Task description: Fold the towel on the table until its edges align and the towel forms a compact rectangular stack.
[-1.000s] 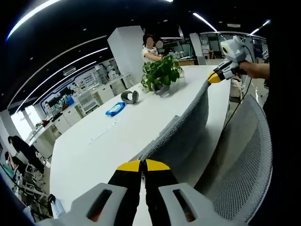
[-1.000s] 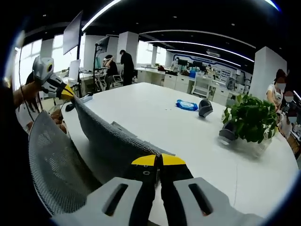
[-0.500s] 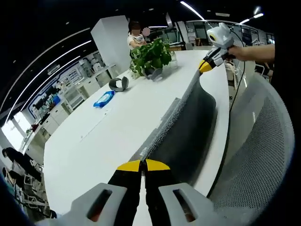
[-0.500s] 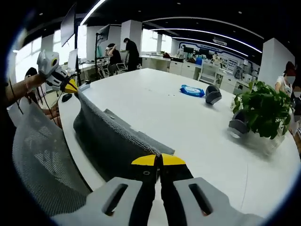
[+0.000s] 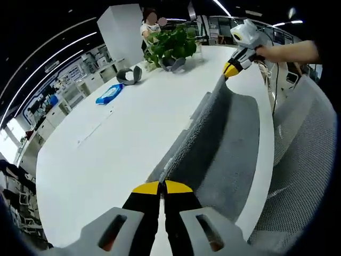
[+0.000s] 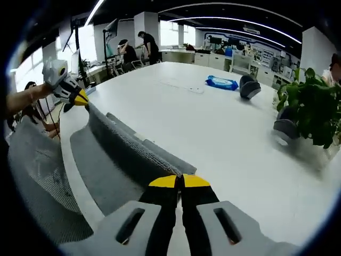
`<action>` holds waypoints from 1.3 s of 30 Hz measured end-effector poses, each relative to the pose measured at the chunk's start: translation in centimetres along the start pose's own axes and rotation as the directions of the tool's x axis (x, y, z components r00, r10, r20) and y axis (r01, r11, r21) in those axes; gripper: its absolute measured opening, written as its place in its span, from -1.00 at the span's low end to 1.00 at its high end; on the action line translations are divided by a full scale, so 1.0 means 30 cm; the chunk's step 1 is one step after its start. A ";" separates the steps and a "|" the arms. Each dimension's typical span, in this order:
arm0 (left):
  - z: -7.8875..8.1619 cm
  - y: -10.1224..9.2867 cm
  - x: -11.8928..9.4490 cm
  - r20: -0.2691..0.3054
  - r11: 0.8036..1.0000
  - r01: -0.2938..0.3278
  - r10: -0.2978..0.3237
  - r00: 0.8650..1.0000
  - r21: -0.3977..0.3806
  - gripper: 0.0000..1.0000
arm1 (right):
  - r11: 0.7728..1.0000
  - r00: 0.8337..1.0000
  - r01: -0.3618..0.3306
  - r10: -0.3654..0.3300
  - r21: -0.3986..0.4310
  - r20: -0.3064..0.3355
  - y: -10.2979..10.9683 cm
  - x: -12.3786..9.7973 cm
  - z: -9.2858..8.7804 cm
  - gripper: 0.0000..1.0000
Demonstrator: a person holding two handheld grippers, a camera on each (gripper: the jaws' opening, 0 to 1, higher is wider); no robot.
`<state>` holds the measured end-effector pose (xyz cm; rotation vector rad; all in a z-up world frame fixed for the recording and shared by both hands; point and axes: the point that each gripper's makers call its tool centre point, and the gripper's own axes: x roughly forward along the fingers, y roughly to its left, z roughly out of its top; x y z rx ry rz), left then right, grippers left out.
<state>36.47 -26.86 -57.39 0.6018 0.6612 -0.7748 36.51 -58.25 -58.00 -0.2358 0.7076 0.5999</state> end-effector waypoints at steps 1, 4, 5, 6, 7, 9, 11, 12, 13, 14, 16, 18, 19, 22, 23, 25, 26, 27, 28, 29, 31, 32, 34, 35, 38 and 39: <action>-0.006 0.007 0.011 -0.007 1.000 0.000 0.000 1.000 -0.004 -0.97 | 1.000 1.000 -0.003 0.003 -0.003 -0.013 -0.003 0.013 -0.002 -1.00; -0.014 0.027 0.042 -0.019 1.000 -0.001 0.000 1.000 -0.020 -0.97 | 1.000 0.999 0.005 -0.005 -0.006 -0.037 -0.021 0.053 0.003 -1.00; -0.015 0.032 0.051 -0.025 1.000 -0.001 0.000 1.000 -0.026 -0.97 | 1.000 0.999 0.007 -0.007 -0.006 -0.042 -0.026 0.063 0.004 -1.00; -0.019 0.039 0.066 -0.033 1.000 -0.001 0.000 0.999 -0.027 -0.97 | 1.000 0.999 0.008 -0.008 -0.007 -0.047 -0.030 0.073 0.003 -1.00; -0.023 0.044 0.075 -0.041 0.999 -0.003 0.001 0.999 -0.036 -0.97 | 1.000 0.998 0.007 -0.008 -0.002 -0.057 -0.032 0.082 -0.003 -1.00; -0.030 0.052 0.105 -0.052 0.999 0.000 -0.002 0.999 -0.050 -0.97 | 1.000 0.996 0.013 -0.013 -0.002 -0.088 -0.044 0.110 -0.023 -1.00; -0.041 0.057 0.132 -0.073 0.999 -0.004 0.001 0.997 -0.051 -0.97 | 1.000 0.995 0.014 -0.014 0.001 -0.097 -0.050 0.133 -0.032 -1.00; -0.046 0.060 0.142 -0.080 0.999 -0.007 0.003 0.997 -0.051 -0.97 | 1.000 0.995 0.015 -0.015 0.002 -0.100 -0.051 0.141 -0.035 -1.00; -0.054 0.065 0.158 -0.087 0.998 -0.012 0.008 0.996 -0.055 -0.97 | 1.000 0.995 0.019 -0.019 0.000 -0.097 -0.055 0.152 -0.036 -1.00; -0.060 0.069 0.167 -0.093 0.998 -0.017 0.011 0.996 -0.062 -0.97 | 1.000 0.995 0.023 -0.023 -0.001 -0.096 -0.061 0.161 -0.036 -1.00; -0.073 0.076 0.190 -0.100 0.996 -0.025 0.017 0.995 -0.081 -0.97 | 0.999 0.994 0.032 -0.032 -0.002 -0.104 -0.064 0.183 -0.042 -1.00; -0.084 0.075 0.209 -0.109 0.996 -0.027 0.018 0.994 -0.083 -0.97 | 0.998 0.991 0.041 -0.046 -0.045 -0.123 -0.063 0.201 -0.053 -1.00; -0.091 0.073 0.219 -0.117 0.996 -0.030 0.020 0.993 -0.080 -0.97 | 0.997 0.990 0.047 -0.055 -0.064 -0.129 -0.065 0.212 -0.056 -1.00; -0.103 0.070 0.236 -0.129 0.998 -0.033 0.025 0.991 -0.056 -0.96 | 0.994 0.988 0.060 -0.071 -0.088 -0.135 -0.068 0.228 -0.058 -1.00; -0.108 0.074 0.244 -0.135 0.999 -0.038 0.034 0.990 -0.024 -0.96 | 0.993 0.987 0.064 -0.078 -0.101 -0.138 -0.068 0.237 -0.059 -1.00; -0.108 0.074 0.249 -0.136 0.999 -0.043 0.043 0.990 0.004 -0.96 | 0.991 0.985 0.067 -0.084 -0.115 -0.148 -0.069 0.250 -0.065 -1.00; -0.105 0.077 0.251 -0.133 0.999 -0.050 0.051 0.990 0.015 -0.96 | 0.990 0.985 0.069 -0.087 -0.121 -0.150 -0.070 0.254 -0.068 -1.00; -0.106 0.079 0.253 -0.132 0.999 -0.052 0.054 0.990 0.016 -0.95 | 0.990 0.985 0.070 -0.088 -0.120 -0.150 -0.071 0.256 -0.070 -1.00; -0.107 0.081 0.256 -0.133 0.998 -0.053 0.055 0.990 0.019 -0.95 | 0.991 0.985 0.070 -0.087 -0.116 -0.151 -0.072 0.257 -0.072 -1.00; -0.110 0.083 0.260 -0.135 0.999 -0.050 0.053 0.989 0.020 -0.94 | 0.991 0.985 0.068 -0.085 -0.113 -0.151 -0.073 0.258 -0.072 -1.00; -0.113 0.083 0.271 -0.132 0.998 -0.041 0.046 0.990 0.037 -0.92 | 0.990 0.985 0.063 -0.082 -0.123 -0.154 -0.072 0.261 -0.073 -0.99; -0.110 0.081 0.274 -0.130 0.998 -0.030 0.038 0.991 0.059 -0.91 | 0.989 0.985 0.057 -0.079 -0.139 -0.156 -0.071 0.263 -0.074 -0.98; -0.109 0.080 0.276 -0.172 0.994 -0.015 0.034 0.985 0.106 -0.91 | 0.981 0.982 0.044 -0.077 -0.189 -0.173 -0.069 0.266 -0.075 -0.98; -0.106 0.077 0.280 -0.196 0.987 -0.008 0.040 0.980 0.161 -0.91 | 0.974 0.980 0.034 -0.077 -0.225 -0.186 -0.069 0.266 -0.076 -0.98; -0.103 0.067 0.287 -0.225 0.976 -0.017 0.067 0.972 0.217 -0.92 | 0.936 0.971 0.018 -0.100 -0.353 -0.217 -0.065 0.270 -0.078 -0.97; -0.103 0.063 0.289 -0.227 0.976 -0.019 0.069 0.971 0.216 -0.93 | 0.917 0.967 0.010 -0.109 -0.399 -0.228 -0.059 0.272 -0.082 -0.97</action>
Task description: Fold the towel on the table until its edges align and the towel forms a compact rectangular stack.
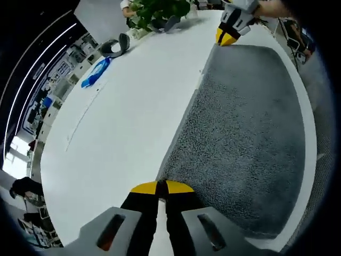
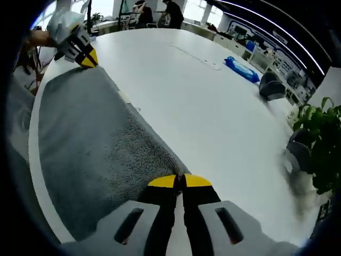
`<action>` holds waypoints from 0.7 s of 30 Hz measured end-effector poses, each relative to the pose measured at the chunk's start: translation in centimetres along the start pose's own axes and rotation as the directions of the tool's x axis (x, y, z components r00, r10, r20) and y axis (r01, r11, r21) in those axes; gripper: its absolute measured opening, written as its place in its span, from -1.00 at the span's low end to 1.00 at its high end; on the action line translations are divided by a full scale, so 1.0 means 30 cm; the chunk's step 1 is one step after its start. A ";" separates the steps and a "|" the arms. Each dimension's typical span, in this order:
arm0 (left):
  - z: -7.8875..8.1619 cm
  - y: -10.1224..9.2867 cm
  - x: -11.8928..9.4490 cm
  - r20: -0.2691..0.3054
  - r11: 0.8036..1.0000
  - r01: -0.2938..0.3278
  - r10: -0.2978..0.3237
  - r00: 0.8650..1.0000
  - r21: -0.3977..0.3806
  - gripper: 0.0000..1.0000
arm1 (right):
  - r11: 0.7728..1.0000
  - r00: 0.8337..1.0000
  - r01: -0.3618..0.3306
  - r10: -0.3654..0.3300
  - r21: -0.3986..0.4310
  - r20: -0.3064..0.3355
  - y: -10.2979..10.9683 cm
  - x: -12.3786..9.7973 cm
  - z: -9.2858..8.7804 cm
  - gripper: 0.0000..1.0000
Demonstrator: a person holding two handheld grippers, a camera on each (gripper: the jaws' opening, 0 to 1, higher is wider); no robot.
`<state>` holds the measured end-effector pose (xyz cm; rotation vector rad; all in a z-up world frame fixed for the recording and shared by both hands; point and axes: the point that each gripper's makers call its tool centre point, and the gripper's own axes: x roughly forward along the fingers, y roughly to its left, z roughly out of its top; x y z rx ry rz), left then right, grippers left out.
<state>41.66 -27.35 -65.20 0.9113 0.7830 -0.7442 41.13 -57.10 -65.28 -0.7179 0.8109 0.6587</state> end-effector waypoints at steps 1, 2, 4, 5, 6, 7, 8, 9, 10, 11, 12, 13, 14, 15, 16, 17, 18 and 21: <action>0.000 -0.001 0.000 -0.002 1.000 0.000 0.000 1.000 0.000 -0.93 | 1.000 1.000 0.001 -0.001 -0.016 -0.004 0.002 0.000 0.000 -0.97; -0.002 0.000 0.000 -0.008 1.000 -0.003 0.003 1.000 0.013 -0.93 | 0.997 1.000 -0.010 0.008 -0.079 -0.026 0.009 0.001 0.000 -0.97; -0.001 -0.002 -0.003 -0.025 0.998 -0.004 0.005 1.000 0.059 -0.93 | 0.990 0.993 -0.093 0.085 -0.102 -0.088 0.038 -0.001 -0.013 -0.99; 0.001 -0.004 -0.003 -0.033 0.998 -0.006 0.008 0.999 0.061 -0.93 | 0.993 0.990 -0.103 0.096 -0.062 -0.103 0.036 -0.002 -0.016 -0.99; 0.003 -0.002 -0.006 -0.041 0.999 -0.009 0.011 0.999 0.054 -0.92 | 0.993 0.989 -0.108 0.103 -0.046 -0.106 0.031 -0.001 -0.015 -0.99; 0.002 0.003 -0.010 -0.053 0.999 -0.016 0.018 0.998 0.036 -0.89 | 0.993 0.988 -0.113 0.109 -0.037 -0.105 0.027 -0.001 -0.016 -0.99; 0.003 0.019 -0.022 -0.060 0.999 -0.049 0.050 0.997 0.017 -0.83 | 0.993 0.988 -0.117 0.115 -0.020 -0.105 0.027 -0.004 -0.018 -0.99; 0.005 0.034 -0.033 -0.061 0.996 -0.088 0.087 0.994 -0.012 -0.72 | 0.993 0.988 -0.117 0.114 -0.022 -0.104 0.028 -0.005 -0.020 -0.99; 0.020 0.047 -0.053 -0.040 0.991 -0.126 0.124 0.991 -0.040 -0.56 | 0.993 0.989 -0.113 0.109 -0.032 -0.099 0.033 -0.006 -0.022 -0.99; 0.038 0.047 -0.070 -0.012 0.989 -0.138 0.138 0.990 -0.049 -0.48 | 0.993 0.990 -0.108 0.104 -0.042 -0.096 0.035 -0.006 -0.023 -0.99; 0.069 0.040 -0.095 0.035 0.986 -0.147 0.150 0.988 -0.077 -0.45 | 0.993 0.991 -0.101 0.096 -0.060 -0.091 0.038 -0.007 -0.023 -0.99; 0.087 0.030 -0.115 0.060 0.984 -0.151 0.157 0.986 -0.100 -0.47 | 0.993 0.992 -0.098 0.092 -0.061 -0.091 0.039 -0.007 -0.024 -0.99; 0.107 0.016 -0.132 0.084 0.982 -0.147 0.157 0.984 -0.115 -0.47 | 0.994 0.992 -0.093 0.088 -0.062 -0.090 0.037 -0.007 -0.021 -0.99; 0.127 -0.002 -0.146 0.104 0.981 -0.144 0.157 0.982 -0.130 -0.45 | 0.994 0.992 -0.091 0.085 -0.062 -0.090 0.036 -0.007 -0.020 -0.99; 0.147 -0.026 -0.158 0.123 0.982 -0.132 0.148 0.981 -0.132 -0.43 | 0.994 0.992 -0.090 0.084 -0.063 -0.091 0.036 -0.006 -0.020 -0.99; 0.184 -0.082 -0.172 0.154 0.990 -0.089 0.105 0.983 -0.106 -0.44 | 0.994 0.992 -0.088 0.081 -0.070 -0.098 0.036 -0.004 -0.020 -0.99; 0.206 -0.125 -0.177 0.169 0.995 -0.056 0.069 0.983 -0.084 -0.48 | 0.993 0.992 -0.088 0.080 -0.074 -0.100 0.036 -0.004 -0.021 -0.99; 0.261 -0.343 -0.193 0.153 0.992 0.127 -0.127 0.980 0.011 -0.65 | 0.992 0.990 -0.092 0.081 -0.087 -0.120 0.037 -0.003 -0.021 -0.99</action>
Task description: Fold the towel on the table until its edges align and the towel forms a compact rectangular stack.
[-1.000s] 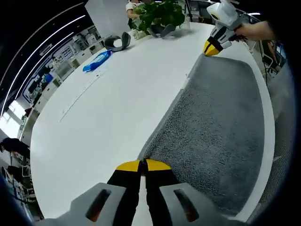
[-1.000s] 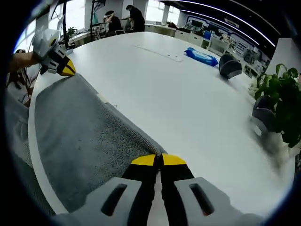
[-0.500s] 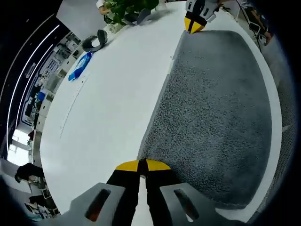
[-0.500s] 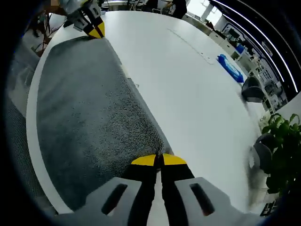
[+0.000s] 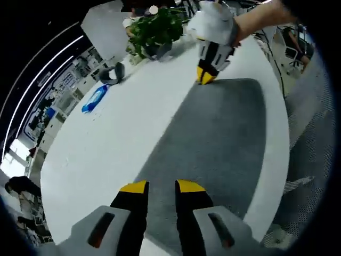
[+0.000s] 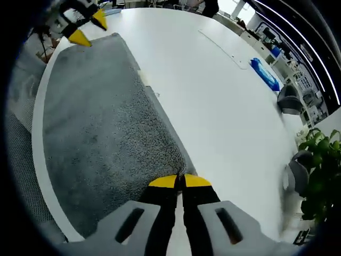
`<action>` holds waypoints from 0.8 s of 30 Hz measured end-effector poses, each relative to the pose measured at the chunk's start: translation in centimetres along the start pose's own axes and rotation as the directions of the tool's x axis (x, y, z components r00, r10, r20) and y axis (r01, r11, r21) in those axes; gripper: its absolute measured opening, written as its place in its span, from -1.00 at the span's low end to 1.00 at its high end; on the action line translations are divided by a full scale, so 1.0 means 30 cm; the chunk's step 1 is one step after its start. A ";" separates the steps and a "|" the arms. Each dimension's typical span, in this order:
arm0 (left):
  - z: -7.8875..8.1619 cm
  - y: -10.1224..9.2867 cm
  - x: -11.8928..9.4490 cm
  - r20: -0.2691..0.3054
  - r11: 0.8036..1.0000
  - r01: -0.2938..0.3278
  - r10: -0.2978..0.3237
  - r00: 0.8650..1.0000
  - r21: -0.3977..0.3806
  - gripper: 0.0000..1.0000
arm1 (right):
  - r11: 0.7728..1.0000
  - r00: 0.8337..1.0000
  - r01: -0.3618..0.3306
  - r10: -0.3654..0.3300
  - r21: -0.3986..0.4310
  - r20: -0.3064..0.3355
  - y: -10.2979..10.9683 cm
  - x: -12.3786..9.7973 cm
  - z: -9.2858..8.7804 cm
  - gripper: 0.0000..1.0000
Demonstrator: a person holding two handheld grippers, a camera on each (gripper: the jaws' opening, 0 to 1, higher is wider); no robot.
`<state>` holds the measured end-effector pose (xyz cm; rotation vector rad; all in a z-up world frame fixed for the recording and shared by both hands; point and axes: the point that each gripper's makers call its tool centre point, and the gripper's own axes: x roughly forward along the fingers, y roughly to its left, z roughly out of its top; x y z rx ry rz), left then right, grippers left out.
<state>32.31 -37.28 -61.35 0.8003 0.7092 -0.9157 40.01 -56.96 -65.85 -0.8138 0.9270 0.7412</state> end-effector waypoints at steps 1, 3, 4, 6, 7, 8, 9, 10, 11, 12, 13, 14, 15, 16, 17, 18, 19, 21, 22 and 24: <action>0.013 -0.044 0.006 0.001 1.000 0.028 -0.028 1.000 0.011 -0.65 | 1.000 1.000 -0.002 0.002 0.002 -0.006 -0.001 0.001 0.000 -0.99; 0.039 -0.149 0.026 0.004 0.993 0.109 -0.109 0.994 0.034 -0.69 | 1.000 1.000 -0.010 0.010 0.000 -0.022 -0.001 0.001 0.000 -0.99; 0.038 -0.180 0.038 -0.003 0.990 0.132 -0.132 0.991 0.057 -0.75 | 1.000 1.000 -0.012 0.012 -0.004 -0.029 0.000 0.001 0.000 -0.99; -0.020 -0.215 0.075 -0.103 0.982 0.144 -0.132 0.986 0.122 -0.86 | 0.999 0.999 -0.018 0.017 -0.029 -0.049 0.001 0.002 -0.001 -0.99; -0.044 -0.210 0.095 -0.124 0.975 0.121 -0.098 0.987 0.188 -0.91 | 0.999 0.998 -0.020 0.017 -0.045 -0.059 0.002 0.003 -0.002 -0.99; -0.004 -0.201 0.091 -0.052 0.964 0.093 -0.082 0.995 0.249 -0.92 | 0.998 0.998 -0.021 0.017 -0.052 -0.067 0.003 0.003 -0.002 -0.99; -0.021 -0.204 0.087 -0.085 0.967 0.100 -0.082 0.993 0.236 -0.93 | 0.997 0.997 -0.021 0.015 -0.069 -0.077 0.005 0.002 -0.001 -0.99; -0.022 -0.199 0.082 -0.094 0.955 0.106 -0.083 0.992 0.277 -0.93 | 0.997 0.996 -0.020 0.014 -0.079 -0.083 0.006 0.002 -0.001 -0.99; -0.030 -0.188 0.079 -0.108 0.932 0.098 -0.064 0.992 0.349 -0.94 | 0.995 0.996 -0.021 0.012 -0.098 -0.091 0.006 0.002 -0.002 -0.99; -0.035 -0.179 0.079 -0.117 0.918 0.090 -0.048 0.992 0.385 -0.95 | 0.994 0.995 -0.023 0.013 -0.104 -0.096 0.007 0.001 -0.002 -0.99; -0.046 -0.161 0.079 -0.133 0.917 0.074 -0.024 0.991 0.391 -0.95 | 0.993 0.994 -0.028 0.016 -0.110 -0.104 0.008 0.000 -0.005 -0.99; -0.053 -0.154 0.082 -0.138 0.923 0.072 -0.021 0.990 0.379 -0.96 | 0.993 0.994 -0.031 0.019 -0.113 -0.107 0.009 -0.001 -0.007 -0.99; -0.057 -0.145 0.082 -0.143 0.926 0.070 -0.017 0.990 0.371 -0.96 | 0.993 0.994 -0.033 0.021 -0.115 -0.108 0.012 -0.003 -0.008 -0.99; -0.062 -0.136 0.081 -0.151 0.929 0.068 -0.014 0.988 0.363 -0.97 | 0.993 0.993 -0.039 0.026 -0.114 -0.111 0.016 -0.006 -0.011 -0.99; -0.066 -0.127 0.082 -0.156 0.932 0.069 -0.013 0.988 0.356 -0.97 | 0.993 0.993 -0.044 0.032 -0.107 -0.112 0.021 -0.009 -0.013 -0.99; -0.072 -0.117 0.081 -0.163 0.936 0.069 -0.013 0.987 0.345 -0.97 | 0.994 0.993 -0.047 0.036 -0.101 -0.112 0.026 -0.012 -0.015 -0.99; -0.076 -0.110 0.081 -0.167 0.938 0.071 -0.014 0.986 0.340 -0.97 | 0.994 0.993 -0.052 0.041 -0.096 -0.111 0.031 -0.015 -0.017 -0.99; -0.081 -0.103 0.080 -0.172 0.939 0.074 -0.016 0.985 0.335 -0.97 | 0.994 0.993 -0.061 0.051 -0.088 -0.110 0.039 -0.020 -0.023 -0.99; -0.086 -0.096 0.081 -0.177 0.941 0.076 -0.018 0.984 0.331 -0.97 | 0.995 0.993 -0.066 0.058 -0.077 -0.107 0.046 -0.022 -0.026 -0.99; -0.099 -0.078 0.079 -0.184 0.946 0.080 -0.022 0.983 0.316 -0.97 | 0.995 0.994 -0.068 0.061 -0.073 -0.095 0.053 -0.026 -0.030 -1.00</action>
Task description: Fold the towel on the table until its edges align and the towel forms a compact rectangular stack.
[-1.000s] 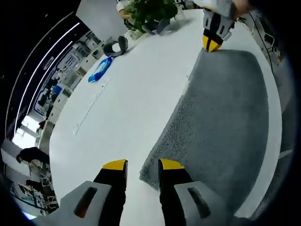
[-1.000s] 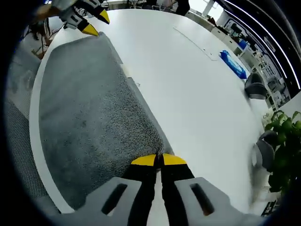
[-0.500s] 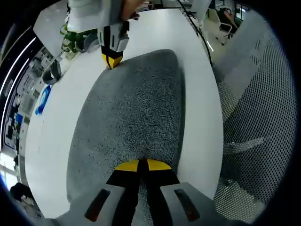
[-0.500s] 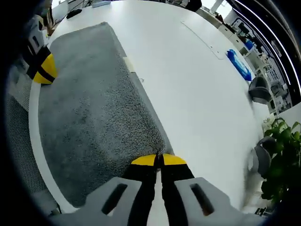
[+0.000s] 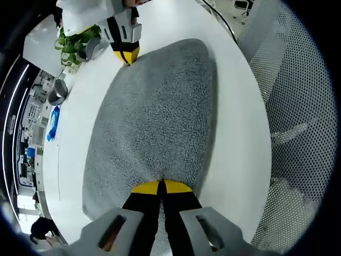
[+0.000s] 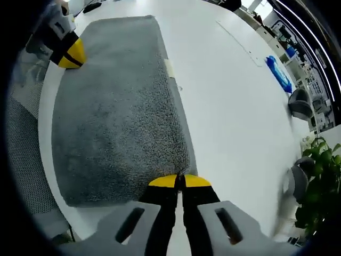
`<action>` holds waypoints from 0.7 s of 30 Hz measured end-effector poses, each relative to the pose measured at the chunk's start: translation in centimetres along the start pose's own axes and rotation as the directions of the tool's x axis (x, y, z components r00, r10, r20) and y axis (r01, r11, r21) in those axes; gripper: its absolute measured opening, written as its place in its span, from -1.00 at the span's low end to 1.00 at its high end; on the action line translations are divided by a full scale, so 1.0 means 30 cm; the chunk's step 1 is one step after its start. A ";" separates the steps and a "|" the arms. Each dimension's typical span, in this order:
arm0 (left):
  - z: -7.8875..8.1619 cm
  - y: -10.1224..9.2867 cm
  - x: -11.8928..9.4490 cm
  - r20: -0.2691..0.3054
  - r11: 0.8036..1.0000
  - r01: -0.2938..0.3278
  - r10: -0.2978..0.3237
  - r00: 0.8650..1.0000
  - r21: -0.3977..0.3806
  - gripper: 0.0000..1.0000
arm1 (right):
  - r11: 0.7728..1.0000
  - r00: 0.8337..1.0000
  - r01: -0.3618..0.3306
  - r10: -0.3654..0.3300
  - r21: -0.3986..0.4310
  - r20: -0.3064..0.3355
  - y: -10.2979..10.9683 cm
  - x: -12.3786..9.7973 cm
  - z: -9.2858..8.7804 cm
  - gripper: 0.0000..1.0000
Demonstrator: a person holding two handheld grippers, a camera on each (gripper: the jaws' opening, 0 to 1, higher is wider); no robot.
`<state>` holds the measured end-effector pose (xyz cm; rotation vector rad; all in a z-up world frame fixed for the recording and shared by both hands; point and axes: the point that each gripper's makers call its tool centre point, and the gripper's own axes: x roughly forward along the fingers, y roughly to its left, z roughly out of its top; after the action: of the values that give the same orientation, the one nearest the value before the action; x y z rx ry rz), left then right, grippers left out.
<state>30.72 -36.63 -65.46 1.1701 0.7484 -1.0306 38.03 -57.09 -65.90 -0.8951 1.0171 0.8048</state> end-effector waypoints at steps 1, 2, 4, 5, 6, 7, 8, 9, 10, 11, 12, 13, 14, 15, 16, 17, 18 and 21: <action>-0.011 0.005 0.000 -0.003 0.999 -0.001 0.001 1.000 -0.040 -0.97 | 0.999 1.000 0.001 -0.002 0.037 0.031 0.005 -0.001 0.002 -1.00; -0.018 0.011 0.000 0.001 0.998 -0.002 0.002 1.000 -0.060 -0.97 | 0.998 0.998 -0.002 -0.001 0.059 0.055 0.010 -0.002 0.003 -1.00; -0.039 0.025 -0.001 0.007 0.995 -0.003 0.003 1.000 -0.099 -0.98 | 0.996 0.996 -0.033 0.026 0.082 0.088 0.035 -0.013 -0.003 -1.00; -0.045 0.028 -0.001 0.007 0.995 -0.003 0.004 1.000 -0.104 -0.98 | 0.995 0.994 -0.046 0.037 0.093 0.103 0.050 -0.020 -0.008 -1.00; -0.050 0.030 -0.001 0.008 0.995 -0.004 0.005 1.000 -0.104 -0.98 | 0.994 0.993 -0.053 0.043 0.095 0.108 0.060 -0.025 -0.012 -1.00; -0.057 0.033 -0.001 0.009 0.995 -0.005 0.006 1.000 -0.104 -0.98 | 0.993 0.992 -0.063 0.051 0.099 0.112 0.076 -0.030 -0.016 -1.00; -0.060 0.036 -0.001 0.009 0.995 -0.006 0.007 1.000 -0.104 -0.98 | 0.992 0.991 -0.070 0.057 0.105 0.117 0.087 -0.033 -0.018 -1.00; -0.064 0.039 -0.001 0.008 0.994 -0.005 0.006 1.000 -0.105 -0.98 | 0.991 0.991 -0.075 0.061 0.112 0.121 0.100 -0.036 -0.019 -1.00; -0.066 0.041 0.000 0.007 0.995 -0.005 0.006 1.000 -0.104 -0.98 | 0.990 0.990 -0.079 0.064 0.117 0.124 0.108 -0.039 -0.020 -1.00; -0.070 0.046 0.001 0.003 0.995 -0.005 0.005 1.000 -0.102 -0.98 | 0.989 0.990 -0.082 0.066 0.122 0.126 0.118 -0.041 -0.020 -1.00; -0.073 0.050 0.001 0.000 0.995 -0.004 0.004 1.000 -0.099 -0.98 | 0.988 0.989 -0.083 0.066 0.132 0.131 0.130 -0.044 -0.021 -1.00; -0.079 0.058 0.004 -0.007 0.996 -0.003 0.002 1.000 -0.092 -0.98 | 0.986 0.988 -0.083 0.063 0.144 0.138 0.139 -0.047 -0.021 -1.00; -0.083 0.063 0.005 -0.013 0.996 -0.003 0.002 1.000 -0.086 -0.98 | 0.982 0.987 -0.082 0.055 0.171 0.154 0.151 -0.049 -0.019 -1.00; -0.089 0.072 0.007 -0.023 0.997 -0.008 0.006 1.000 -0.072 -0.98 | 0.980 0.985 -0.084 0.054 0.180 0.163 0.159 -0.050 -0.018 -1.00; -0.094 0.080 0.009 -0.032 0.998 -0.014 0.012 0.999 -0.061 -0.98 | 0.975 0.982 -0.089 0.052 0.202 0.183 0.175 -0.055 -0.017 -1.00; -0.099 0.088 0.011 -0.039 0.999 -0.020 0.018 0.999 -0.050 -0.98 | 0.970 0.979 -0.097 0.052 0.225 0.196 0.189 -0.058 -0.015 -1.00; -0.107 0.101 0.016 -0.050 0.999 -0.030 0.028 0.998 -0.036 -0.98 | 0.965 0.976 -0.107 0.055 0.241 0.211 0.204 -0.062 -0.013 -1.00; -0.119 0.124 0.023 -0.064 0.999 -0.041 0.040 0.997 -0.014 -0.98 | 0.954 0.968 -0.128 0.061 0.272 0.242 0.236 -0.069 -0.013 -1.00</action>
<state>34.55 -33.13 -65.60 1.2048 0.7788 -0.9556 31.02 -54.80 -65.73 -0.4945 0.9461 0.7976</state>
